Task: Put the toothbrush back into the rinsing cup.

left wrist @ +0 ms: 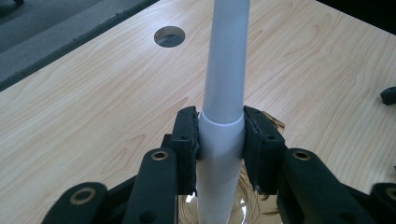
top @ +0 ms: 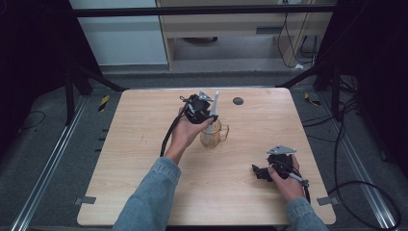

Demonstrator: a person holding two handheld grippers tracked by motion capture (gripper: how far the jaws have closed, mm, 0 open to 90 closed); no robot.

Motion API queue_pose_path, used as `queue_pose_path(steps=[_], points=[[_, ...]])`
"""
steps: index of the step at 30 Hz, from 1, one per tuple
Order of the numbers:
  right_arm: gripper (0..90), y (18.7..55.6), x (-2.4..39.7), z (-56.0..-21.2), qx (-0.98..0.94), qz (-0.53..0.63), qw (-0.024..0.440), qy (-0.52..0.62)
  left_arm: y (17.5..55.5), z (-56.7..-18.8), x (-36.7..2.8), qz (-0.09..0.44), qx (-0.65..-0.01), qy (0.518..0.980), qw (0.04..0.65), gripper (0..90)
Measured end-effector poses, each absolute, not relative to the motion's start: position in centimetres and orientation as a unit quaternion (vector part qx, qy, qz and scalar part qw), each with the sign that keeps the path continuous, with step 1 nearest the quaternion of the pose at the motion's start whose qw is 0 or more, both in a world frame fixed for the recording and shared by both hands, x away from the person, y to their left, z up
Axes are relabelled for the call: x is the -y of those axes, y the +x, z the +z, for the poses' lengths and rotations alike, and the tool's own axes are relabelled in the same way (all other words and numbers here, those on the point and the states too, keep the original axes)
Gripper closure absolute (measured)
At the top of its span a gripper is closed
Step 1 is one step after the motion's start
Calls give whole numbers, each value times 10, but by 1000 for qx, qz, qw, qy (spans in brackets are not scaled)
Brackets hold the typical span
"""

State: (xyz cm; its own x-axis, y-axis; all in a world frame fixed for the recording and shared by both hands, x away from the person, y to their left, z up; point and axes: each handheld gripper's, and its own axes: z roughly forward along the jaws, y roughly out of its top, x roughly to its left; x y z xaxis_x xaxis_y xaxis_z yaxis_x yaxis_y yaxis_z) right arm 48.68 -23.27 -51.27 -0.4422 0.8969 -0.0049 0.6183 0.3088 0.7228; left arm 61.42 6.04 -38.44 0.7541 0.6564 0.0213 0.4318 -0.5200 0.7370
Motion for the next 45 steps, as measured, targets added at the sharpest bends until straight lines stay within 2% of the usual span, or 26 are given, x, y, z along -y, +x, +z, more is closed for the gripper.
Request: queue_pose_path(steps=[20, 45], points=[[3, 487, 233, -513, -782, 333, 209, 485, 617, -387, -60, 146, -317, 861, 369, 674], [4, 487, 233, -513, -782, 332, 209, 484, 629, -395, -55, 141, -343, 842, 391, 668]])
